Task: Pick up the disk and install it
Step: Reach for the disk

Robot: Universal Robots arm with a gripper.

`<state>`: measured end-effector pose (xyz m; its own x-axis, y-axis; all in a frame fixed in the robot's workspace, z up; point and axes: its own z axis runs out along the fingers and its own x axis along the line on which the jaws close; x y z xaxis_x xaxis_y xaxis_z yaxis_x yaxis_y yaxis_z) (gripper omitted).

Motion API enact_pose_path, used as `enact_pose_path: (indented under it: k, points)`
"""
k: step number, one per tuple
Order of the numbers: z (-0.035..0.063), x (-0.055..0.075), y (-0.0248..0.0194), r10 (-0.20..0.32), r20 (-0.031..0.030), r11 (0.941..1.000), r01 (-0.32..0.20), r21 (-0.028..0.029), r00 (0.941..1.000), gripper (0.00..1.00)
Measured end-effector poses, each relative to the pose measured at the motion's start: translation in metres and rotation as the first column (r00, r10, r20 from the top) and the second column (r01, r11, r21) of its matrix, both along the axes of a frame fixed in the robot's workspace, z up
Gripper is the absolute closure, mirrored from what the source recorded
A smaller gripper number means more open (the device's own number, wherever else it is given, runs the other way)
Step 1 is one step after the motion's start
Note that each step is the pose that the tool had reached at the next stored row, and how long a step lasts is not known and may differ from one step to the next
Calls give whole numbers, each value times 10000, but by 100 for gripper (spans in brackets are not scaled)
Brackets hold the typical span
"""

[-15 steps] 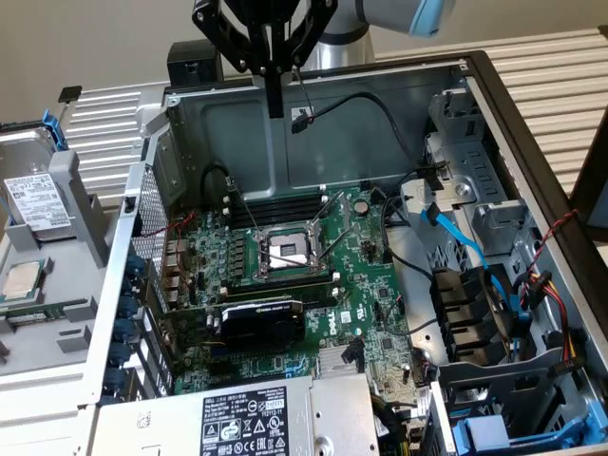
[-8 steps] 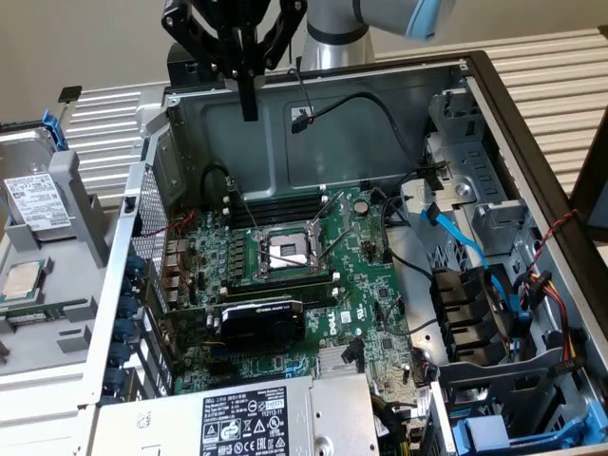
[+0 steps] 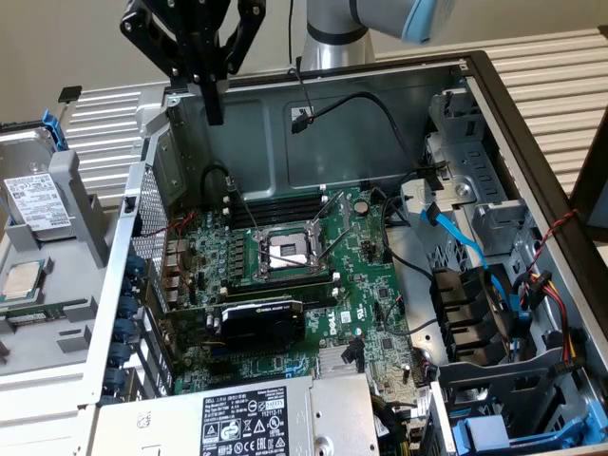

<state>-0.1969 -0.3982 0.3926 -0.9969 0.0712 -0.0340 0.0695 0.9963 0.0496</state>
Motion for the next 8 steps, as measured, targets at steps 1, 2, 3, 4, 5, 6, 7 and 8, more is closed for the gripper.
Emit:
enact_pose_path:
  k: [1,2,3,4,5,6,7,8]
  points:
    - [0,-23,15,0,0,10000,0,-7,10000,89]
    - [0,-41,37,-1,0,10000,1,-21,10000,89]
    - [0,-57,61,0,1,10000,0,-38,10000,89]
    - [0,-76,80,1,0,10000,-1,-51,10000,89]
    - [0,-101,95,0,0,10000,0,-60,10000,89]
    - [0,-135,103,-1,1,10000,1,-64,10000,89]
    - [0,-174,108,-1,1,10000,1,-66,10000,89]
    - [0,-216,110,1,1,10000,-1,-66,10000,89]
